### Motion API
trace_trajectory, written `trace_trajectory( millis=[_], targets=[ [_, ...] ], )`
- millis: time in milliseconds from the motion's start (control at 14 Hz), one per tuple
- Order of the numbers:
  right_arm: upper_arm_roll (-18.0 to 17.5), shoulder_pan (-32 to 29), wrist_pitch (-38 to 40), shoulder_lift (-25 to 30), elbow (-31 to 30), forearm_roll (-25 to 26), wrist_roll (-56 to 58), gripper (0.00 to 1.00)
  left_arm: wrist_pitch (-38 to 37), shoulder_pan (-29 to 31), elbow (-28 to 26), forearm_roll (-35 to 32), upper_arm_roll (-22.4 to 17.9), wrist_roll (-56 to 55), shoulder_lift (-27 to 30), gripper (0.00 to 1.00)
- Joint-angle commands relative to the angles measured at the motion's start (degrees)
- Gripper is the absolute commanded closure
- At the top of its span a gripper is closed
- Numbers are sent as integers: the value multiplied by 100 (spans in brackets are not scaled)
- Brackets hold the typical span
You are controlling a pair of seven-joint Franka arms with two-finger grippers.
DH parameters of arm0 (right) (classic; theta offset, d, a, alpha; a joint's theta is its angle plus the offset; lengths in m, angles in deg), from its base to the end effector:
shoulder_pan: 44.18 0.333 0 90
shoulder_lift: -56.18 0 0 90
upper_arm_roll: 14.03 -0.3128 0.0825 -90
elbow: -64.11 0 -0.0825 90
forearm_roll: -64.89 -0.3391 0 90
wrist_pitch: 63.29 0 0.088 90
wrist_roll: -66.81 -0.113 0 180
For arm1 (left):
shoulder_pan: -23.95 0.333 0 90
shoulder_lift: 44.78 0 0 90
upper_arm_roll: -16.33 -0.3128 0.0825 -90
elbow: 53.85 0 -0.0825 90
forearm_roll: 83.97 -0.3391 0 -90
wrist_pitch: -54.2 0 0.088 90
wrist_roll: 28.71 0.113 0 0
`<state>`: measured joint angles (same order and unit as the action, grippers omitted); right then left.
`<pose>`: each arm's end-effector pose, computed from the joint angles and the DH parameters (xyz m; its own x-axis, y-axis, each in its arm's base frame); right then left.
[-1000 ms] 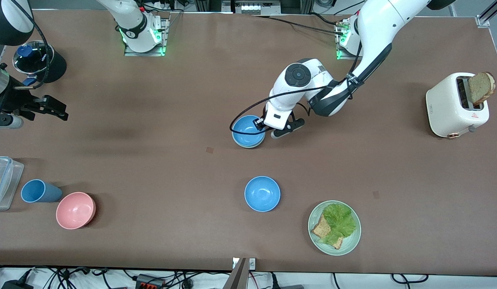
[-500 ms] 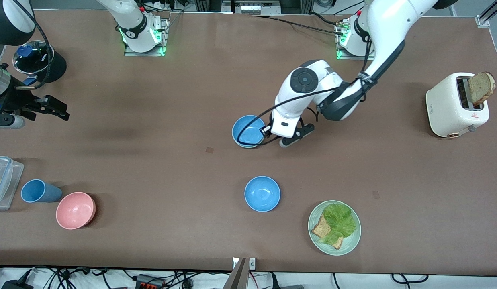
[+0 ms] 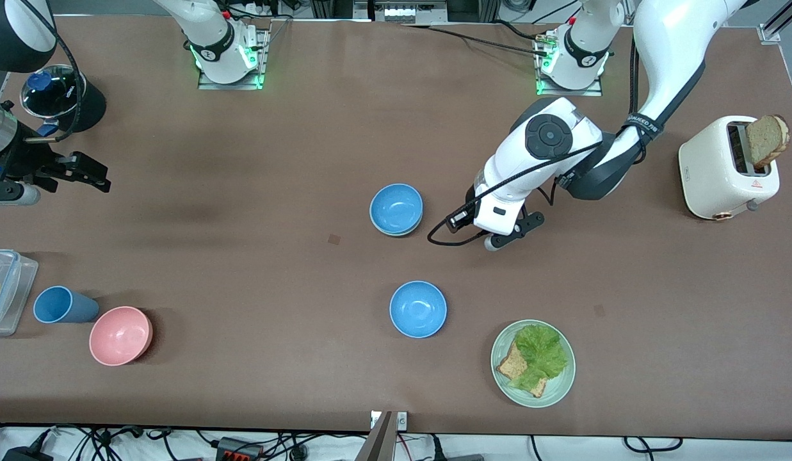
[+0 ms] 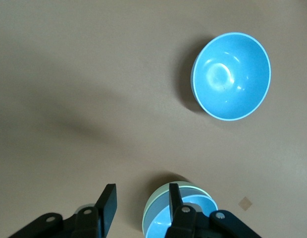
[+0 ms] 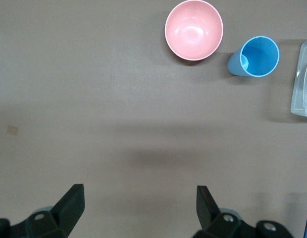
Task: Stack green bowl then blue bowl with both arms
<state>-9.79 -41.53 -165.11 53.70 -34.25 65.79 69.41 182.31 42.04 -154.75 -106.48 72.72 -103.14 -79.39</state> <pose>0.5342 -0.0156 0.5478 0.9996 0.0210 0.0163 0.0206 -0.9996 0.0194 0.5416 -0.3073 0.3741 0.8632 0.4951 -0.0983 0.5044 -0.8382 0.2073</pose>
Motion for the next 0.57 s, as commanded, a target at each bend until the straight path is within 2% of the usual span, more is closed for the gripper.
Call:
trace_trajectory(
  millis=[0,143,357,429,500],
  targets=[
    [15,33,48,107,-78,-2,-14,0,-320,142,254,-9,101,733,-1,49],
    [15,24,39,99,-69,-2,-14,0,-409,169,369,585,-118,1802,86,46],
    [15,33,30,107,-69,-2,-14,0,-619,-32,290,2079,-1162,3789,875,32],
    [15,33,30,107,-78,-2,-23,0,-820,-181,290,2284,-1513,4239,1069,32],
    [15,24,48,116,-104,-2,-23,0,-962,-296,272,2329,-1769,4643,1271,6]
  ],
)
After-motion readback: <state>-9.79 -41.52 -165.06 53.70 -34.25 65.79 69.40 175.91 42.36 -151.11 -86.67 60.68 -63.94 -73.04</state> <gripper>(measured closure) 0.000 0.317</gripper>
